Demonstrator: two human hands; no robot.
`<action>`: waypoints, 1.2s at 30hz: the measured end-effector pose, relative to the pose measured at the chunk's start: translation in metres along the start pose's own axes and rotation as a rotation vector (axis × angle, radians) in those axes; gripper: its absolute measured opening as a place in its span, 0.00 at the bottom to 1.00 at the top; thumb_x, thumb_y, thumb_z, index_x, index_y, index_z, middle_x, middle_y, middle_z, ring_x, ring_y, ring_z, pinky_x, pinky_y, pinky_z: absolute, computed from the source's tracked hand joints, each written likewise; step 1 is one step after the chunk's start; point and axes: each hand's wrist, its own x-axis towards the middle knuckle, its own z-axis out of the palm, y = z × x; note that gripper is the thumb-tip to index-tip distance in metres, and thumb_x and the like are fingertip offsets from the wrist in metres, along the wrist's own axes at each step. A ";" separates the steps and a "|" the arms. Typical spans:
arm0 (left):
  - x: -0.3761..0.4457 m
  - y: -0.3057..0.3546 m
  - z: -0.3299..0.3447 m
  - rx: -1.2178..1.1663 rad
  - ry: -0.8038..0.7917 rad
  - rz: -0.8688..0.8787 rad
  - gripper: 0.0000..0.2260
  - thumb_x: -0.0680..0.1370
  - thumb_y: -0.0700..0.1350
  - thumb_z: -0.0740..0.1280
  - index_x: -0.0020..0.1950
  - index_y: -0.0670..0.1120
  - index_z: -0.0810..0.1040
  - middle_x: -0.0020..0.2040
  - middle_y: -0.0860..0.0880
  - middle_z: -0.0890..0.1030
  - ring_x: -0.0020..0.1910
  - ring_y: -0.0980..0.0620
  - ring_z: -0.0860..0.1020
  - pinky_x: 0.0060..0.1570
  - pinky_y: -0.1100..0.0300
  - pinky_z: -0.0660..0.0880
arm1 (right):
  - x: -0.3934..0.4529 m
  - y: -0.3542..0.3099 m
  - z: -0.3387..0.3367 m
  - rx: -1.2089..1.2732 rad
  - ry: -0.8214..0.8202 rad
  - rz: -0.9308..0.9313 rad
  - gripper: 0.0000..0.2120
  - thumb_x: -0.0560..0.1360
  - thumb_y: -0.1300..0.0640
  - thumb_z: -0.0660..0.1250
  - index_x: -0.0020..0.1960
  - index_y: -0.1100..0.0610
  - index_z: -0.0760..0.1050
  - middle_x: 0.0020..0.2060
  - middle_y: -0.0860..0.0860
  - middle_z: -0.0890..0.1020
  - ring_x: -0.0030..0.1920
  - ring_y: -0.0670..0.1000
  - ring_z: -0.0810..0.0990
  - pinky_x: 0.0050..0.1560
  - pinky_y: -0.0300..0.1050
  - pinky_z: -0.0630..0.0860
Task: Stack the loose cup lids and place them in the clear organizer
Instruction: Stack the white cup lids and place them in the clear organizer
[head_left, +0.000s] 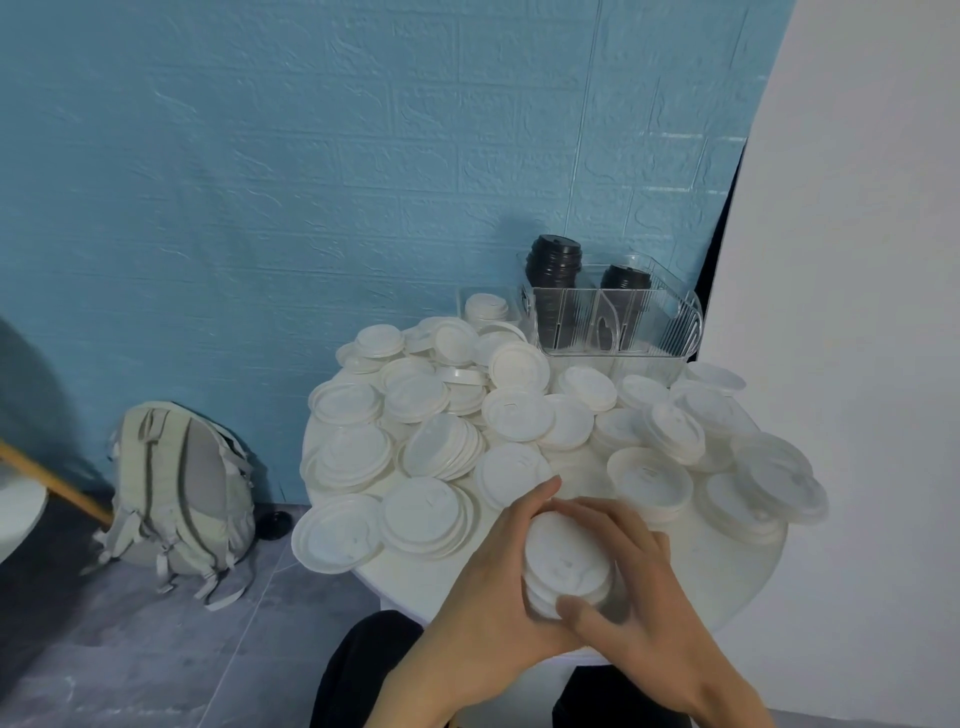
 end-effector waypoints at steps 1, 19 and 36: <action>-0.001 -0.001 0.001 0.000 0.017 -0.003 0.46 0.69 0.54 0.82 0.77 0.67 0.57 0.72 0.71 0.67 0.73 0.68 0.67 0.73 0.61 0.68 | 0.000 0.000 0.001 -0.016 -0.009 -0.006 0.31 0.66 0.42 0.67 0.69 0.30 0.67 0.65 0.30 0.69 0.69 0.38 0.67 0.64 0.44 0.65; -0.002 -0.010 0.007 0.146 0.089 -0.019 0.39 0.73 0.62 0.75 0.78 0.68 0.56 0.72 0.74 0.63 0.72 0.73 0.63 0.68 0.70 0.67 | 0.003 0.003 0.005 0.010 -0.015 0.060 0.23 0.70 0.33 0.64 0.65 0.32 0.72 0.60 0.29 0.70 0.67 0.38 0.66 0.65 0.35 0.62; -0.004 -0.003 0.008 0.198 0.077 -0.029 0.39 0.74 0.66 0.70 0.78 0.72 0.49 0.72 0.77 0.60 0.66 0.79 0.63 0.62 0.70 0.71 | 0.004 -0.001 0.002 -0.053 -0.040 0.077 0.25 0.71 0.33 0.62 0.68 0.33 0.72 0.57 0.31 0.71 0.63 0.42 0.68 0.66 0.41 0.63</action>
